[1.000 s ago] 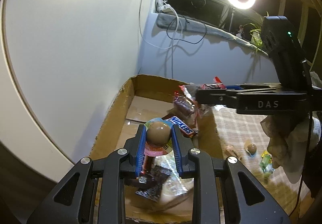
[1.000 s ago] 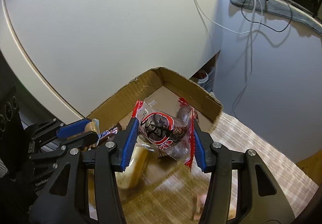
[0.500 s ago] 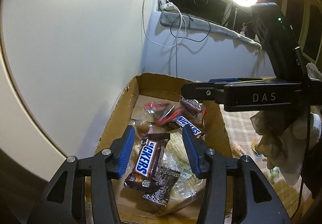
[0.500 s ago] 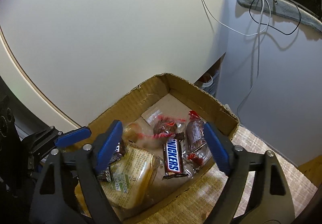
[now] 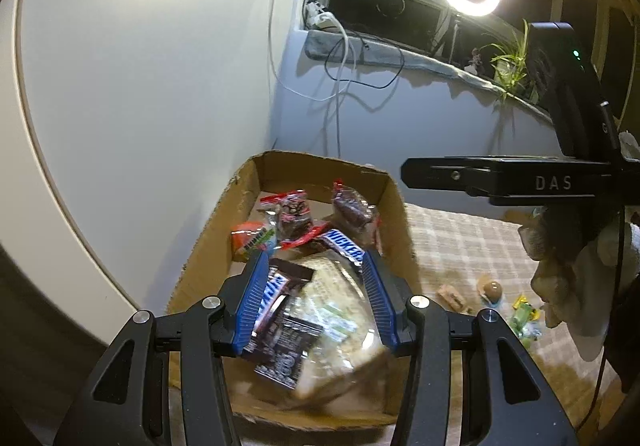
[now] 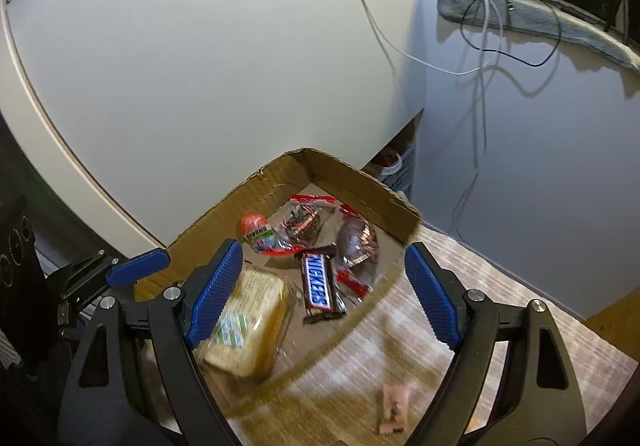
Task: Organize snacks
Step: 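Move both tools back over the yellow packet and green candies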
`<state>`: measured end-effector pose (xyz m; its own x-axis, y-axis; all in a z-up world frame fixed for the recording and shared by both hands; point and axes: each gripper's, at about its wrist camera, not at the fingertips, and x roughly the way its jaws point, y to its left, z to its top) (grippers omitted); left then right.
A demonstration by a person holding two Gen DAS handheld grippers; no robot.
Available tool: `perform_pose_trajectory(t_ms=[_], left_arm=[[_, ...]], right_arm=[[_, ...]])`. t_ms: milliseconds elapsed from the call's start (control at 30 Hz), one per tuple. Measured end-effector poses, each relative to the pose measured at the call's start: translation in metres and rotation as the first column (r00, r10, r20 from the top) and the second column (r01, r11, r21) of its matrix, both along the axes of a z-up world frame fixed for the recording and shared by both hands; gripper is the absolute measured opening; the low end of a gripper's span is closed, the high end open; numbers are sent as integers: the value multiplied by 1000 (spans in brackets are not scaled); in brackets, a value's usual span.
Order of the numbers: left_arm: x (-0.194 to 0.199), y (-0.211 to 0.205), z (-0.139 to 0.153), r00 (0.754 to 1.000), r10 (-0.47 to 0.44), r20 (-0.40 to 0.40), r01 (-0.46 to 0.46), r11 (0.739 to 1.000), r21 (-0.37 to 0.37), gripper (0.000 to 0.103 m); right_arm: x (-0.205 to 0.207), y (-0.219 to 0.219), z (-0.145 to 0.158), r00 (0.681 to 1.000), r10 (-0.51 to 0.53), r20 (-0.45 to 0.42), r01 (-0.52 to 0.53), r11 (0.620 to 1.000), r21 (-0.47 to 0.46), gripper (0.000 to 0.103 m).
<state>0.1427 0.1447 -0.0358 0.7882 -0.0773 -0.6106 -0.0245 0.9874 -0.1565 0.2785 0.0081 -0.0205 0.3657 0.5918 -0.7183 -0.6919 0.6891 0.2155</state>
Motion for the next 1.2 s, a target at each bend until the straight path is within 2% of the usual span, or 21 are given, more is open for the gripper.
perform_pose_trajectory(t_ms=[233,400,667,900,967,1033,1100,1200], left_arm=[[-10,-27,7,999,-45,16,45,999,1,48],[-14,-54,5,995,-95,14,95,995,-12,48],[-20,-111,-9,977,-212,-26,211,977,-33,48],[-26,-160,-32,941,-326,-89,324,946,-33,47],[-27,-172,-37,929,-355,-103,353,935,-37,43],[-29,-180,-42,920,-375,-116,373,927,-36,41],[-28,-190,-48,907,-399,-134,398,917,-35,38],[-27,-202,-54,892,-425,-153,426,904,-29,34]], right_arm=[[-22,-49,10,999,-24,21,24,1000,-8,86],[-44,-98,6,998,-62,33,63,997,-39,86],[-63,-177,-26,990,-141,-14,138,983,-120,86],[-61,-211,-55,981,-173,-84,160,977,-138,86],[-60,-213,-63,980,-172,-97,158,977,-143,81],[-60,-215,-69,979,-173,-112,156,977,-143,65],[-58,-219,-75,975,-172,-139,152,978,-142,55],[-59,-222,-84,973,-176,-151,152,976,-154,47]])
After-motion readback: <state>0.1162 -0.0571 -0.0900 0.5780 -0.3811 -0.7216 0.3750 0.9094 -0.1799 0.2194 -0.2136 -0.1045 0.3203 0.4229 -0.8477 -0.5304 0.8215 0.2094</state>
